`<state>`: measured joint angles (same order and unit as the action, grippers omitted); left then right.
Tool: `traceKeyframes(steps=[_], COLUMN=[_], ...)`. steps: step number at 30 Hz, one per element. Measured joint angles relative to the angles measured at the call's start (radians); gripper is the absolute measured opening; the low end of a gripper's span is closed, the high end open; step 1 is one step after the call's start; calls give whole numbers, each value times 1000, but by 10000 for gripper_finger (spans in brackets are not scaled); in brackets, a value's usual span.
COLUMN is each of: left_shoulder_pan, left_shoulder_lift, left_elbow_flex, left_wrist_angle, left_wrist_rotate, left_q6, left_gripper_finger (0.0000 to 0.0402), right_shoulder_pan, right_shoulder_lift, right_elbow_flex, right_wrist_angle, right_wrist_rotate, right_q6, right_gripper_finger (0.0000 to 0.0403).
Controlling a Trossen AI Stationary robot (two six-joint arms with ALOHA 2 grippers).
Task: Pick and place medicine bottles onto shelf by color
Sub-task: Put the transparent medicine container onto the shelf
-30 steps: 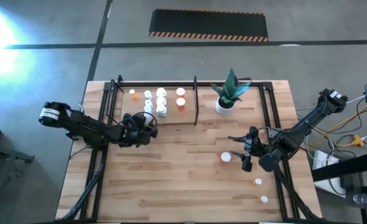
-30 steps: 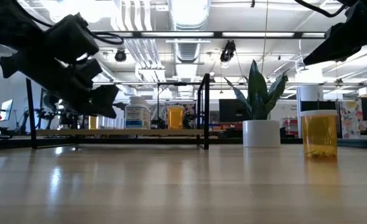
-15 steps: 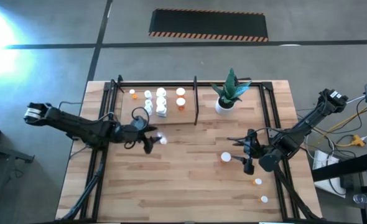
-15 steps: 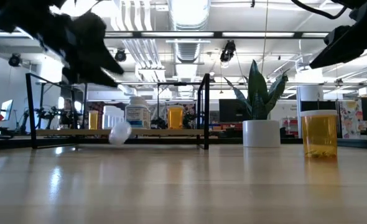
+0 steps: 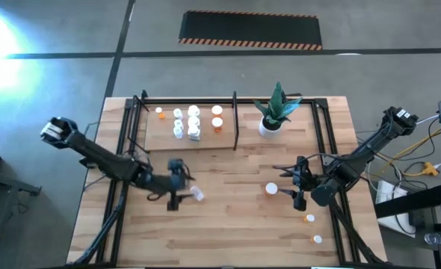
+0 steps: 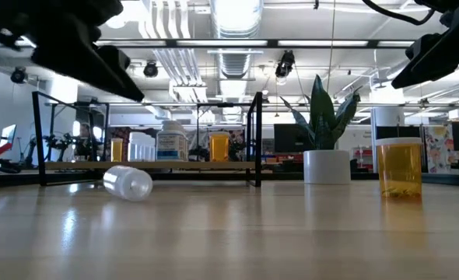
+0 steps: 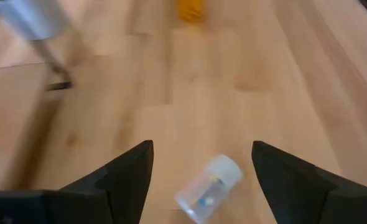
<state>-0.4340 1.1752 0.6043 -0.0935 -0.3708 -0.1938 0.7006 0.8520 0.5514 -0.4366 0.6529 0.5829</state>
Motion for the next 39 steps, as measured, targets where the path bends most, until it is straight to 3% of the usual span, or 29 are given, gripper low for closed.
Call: traceKeyframes(steps=[5,15,24,39], left_shoulder_pan=[-75,-91,-91,-86], left_shoulder_lift=[191,543,658,670], left_elbow_flex=[142,556,651,618], left_wrist_angle=[-100,-732,-755,-746], left_wrist_rotate=[65,124,151,201], left_q6=[24,49,206,198], left_gripper_finger=[250,198,189,189], right_shoulder_pan=[0,0,0,0], right_shoulder_lift=[0,0,0,1], right_elbow_flex=[0,0,0,0], right_wrist_angle=[0,8,8,9], right_wrist_rotate=[2,27,28,28], right_q6=[0,1,1,1], right_gripper_finger=[244,244,244,244])
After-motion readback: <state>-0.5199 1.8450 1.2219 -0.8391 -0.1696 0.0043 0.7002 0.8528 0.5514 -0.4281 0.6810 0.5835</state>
